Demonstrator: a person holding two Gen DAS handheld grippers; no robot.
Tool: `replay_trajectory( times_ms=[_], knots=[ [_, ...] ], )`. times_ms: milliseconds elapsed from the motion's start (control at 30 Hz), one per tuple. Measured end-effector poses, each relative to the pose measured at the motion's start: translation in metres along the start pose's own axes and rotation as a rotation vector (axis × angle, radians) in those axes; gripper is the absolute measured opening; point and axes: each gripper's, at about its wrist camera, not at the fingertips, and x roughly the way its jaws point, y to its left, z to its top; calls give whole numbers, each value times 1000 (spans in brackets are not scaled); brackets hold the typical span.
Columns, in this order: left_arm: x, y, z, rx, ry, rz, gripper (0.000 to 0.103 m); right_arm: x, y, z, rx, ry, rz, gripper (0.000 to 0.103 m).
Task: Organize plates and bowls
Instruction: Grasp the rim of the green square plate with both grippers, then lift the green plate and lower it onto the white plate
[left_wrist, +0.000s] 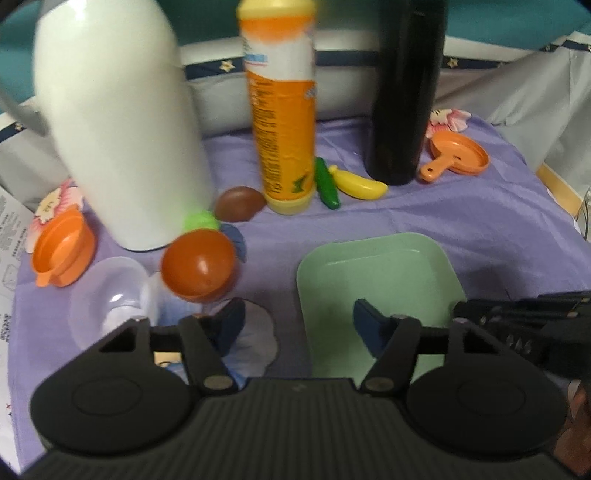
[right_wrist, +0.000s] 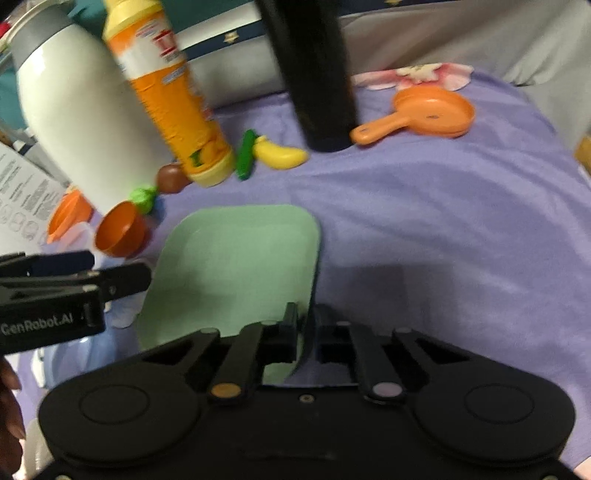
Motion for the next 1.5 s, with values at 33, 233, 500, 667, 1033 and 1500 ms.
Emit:
replay_trajectory(
  times_ms=[33,233,500,667,1033,1500],
  knots=[
    [3,-3,1,0,5,-4,62,-1,-6,1,9,-2,-6,8],
    [16,-19,-3,-22,54,-51,62,-7,-31,5,32,-14,-27,9],
    [21,-38,-16,-8,104,-71,60,-9,-39,2,27,-10,17,10],
    [27,-38,-22,-21,122,-73,47,-7,-41,3,26,-15,53,13],
    [26,-47,-24,-17,95,-79,40,1,-24,4,-62,-64,49,27],
    [8,-54,-18,-17,64,-29,35,-23,-18,-6,-52,-64,15,27]
  ],
)
